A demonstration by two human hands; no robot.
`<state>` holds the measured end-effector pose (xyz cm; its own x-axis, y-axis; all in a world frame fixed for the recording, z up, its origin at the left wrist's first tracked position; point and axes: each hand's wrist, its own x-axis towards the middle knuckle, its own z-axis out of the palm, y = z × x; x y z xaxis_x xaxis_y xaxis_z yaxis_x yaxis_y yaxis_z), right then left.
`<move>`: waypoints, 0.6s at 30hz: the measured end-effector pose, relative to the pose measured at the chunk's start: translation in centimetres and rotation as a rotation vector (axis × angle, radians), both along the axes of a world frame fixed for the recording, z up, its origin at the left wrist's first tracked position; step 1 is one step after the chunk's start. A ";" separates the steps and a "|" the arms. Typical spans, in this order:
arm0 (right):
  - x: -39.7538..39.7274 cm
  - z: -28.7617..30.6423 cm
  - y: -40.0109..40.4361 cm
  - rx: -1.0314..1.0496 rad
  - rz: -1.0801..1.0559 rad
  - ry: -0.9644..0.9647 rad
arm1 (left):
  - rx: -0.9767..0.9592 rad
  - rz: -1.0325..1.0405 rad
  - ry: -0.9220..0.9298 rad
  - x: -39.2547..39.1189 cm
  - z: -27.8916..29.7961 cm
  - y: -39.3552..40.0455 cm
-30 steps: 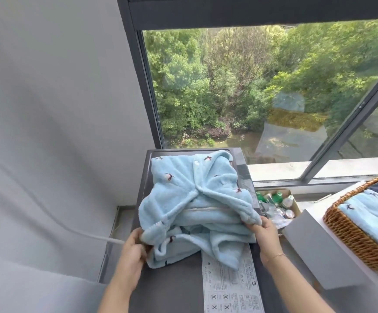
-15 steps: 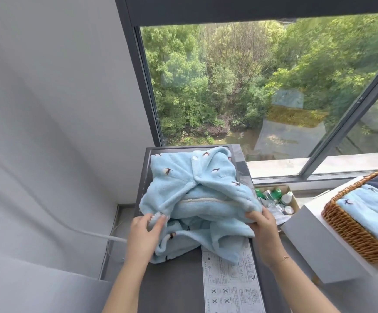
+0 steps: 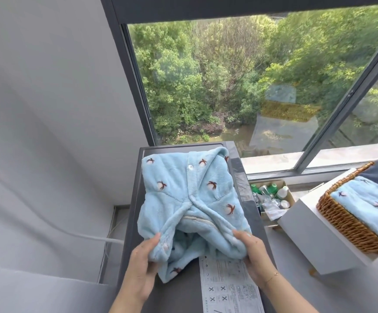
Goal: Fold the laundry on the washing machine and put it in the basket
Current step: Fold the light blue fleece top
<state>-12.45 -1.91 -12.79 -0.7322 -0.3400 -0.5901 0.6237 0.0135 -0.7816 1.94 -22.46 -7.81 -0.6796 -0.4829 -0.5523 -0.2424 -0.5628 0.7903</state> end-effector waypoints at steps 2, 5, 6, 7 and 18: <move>-0.1 0.1 0.4 -0.123 0.005 -0.153 | 0.059 -0.027 0.026 0.0 -0.5 0.2; -0.5 0.0 0.5 -0.019 0.044 -0.143 | -0.058 -0.051 -0.174 0.4 -1.7 1.0; -0.6 0.2 0.3 0.070 0.056 -0.087 | -0.134 -0.085 -0.242 0.5 -1.9 0.8; -0.6 0.3 0.2 0.159 0.078 -0.008 | -0.234 -0.140 -0.319 0.6 -1.9 0.5; -7.7 5.9 -2.0 0.383 -0.040 0.501 | -1.145 -0.045 -0.043 -12.6 9.9 -6.1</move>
